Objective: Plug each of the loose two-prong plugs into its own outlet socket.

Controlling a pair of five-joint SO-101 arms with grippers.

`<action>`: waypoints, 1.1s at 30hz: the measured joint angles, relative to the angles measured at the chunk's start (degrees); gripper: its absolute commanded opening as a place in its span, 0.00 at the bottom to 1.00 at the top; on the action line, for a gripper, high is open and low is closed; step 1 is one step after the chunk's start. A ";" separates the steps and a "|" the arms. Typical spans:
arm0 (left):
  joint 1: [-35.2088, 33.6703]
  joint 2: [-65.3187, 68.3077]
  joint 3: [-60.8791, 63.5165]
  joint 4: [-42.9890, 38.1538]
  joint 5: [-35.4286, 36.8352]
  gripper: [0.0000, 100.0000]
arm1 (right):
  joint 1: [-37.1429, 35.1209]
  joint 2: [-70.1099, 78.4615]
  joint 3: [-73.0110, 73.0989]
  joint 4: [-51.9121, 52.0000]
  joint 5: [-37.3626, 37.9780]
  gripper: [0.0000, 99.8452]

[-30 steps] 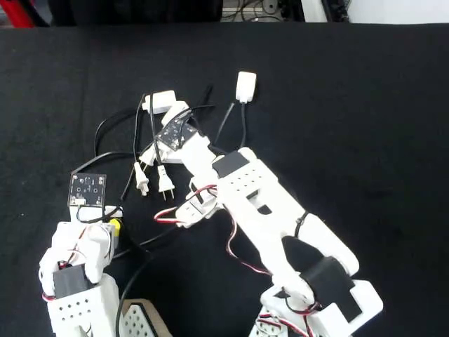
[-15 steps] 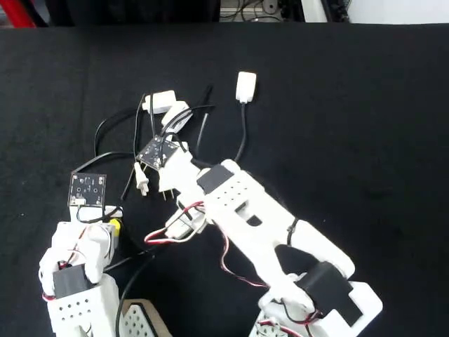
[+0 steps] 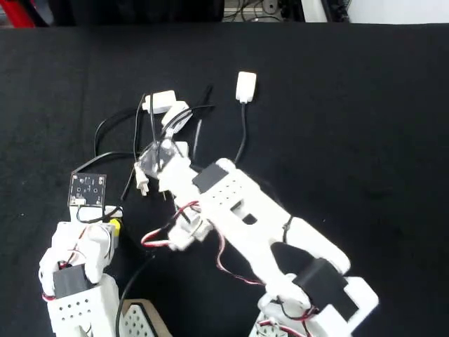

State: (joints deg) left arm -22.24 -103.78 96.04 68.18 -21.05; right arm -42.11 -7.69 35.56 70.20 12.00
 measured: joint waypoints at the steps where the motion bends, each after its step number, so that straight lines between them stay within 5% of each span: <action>1: 0.00 0.00 0.00 0.00 0.00 0.21 | -0.26 0.00 -0.09 0.62 0.00 0.01; 20: 0.00 0.00 0.00 -2.11 0.00 0.21 | -2.37 11.34 -7.74 3.43 0.18 0.01; 33: 0.00 0.00 0.18 -3.16 0.00 0.21 | 22.68 6.77 -3.08 5.10 9.49 0.01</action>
State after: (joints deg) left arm -22.24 -103.78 96.22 65.01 -21.05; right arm -19.43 -0.92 32.48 75.30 21.49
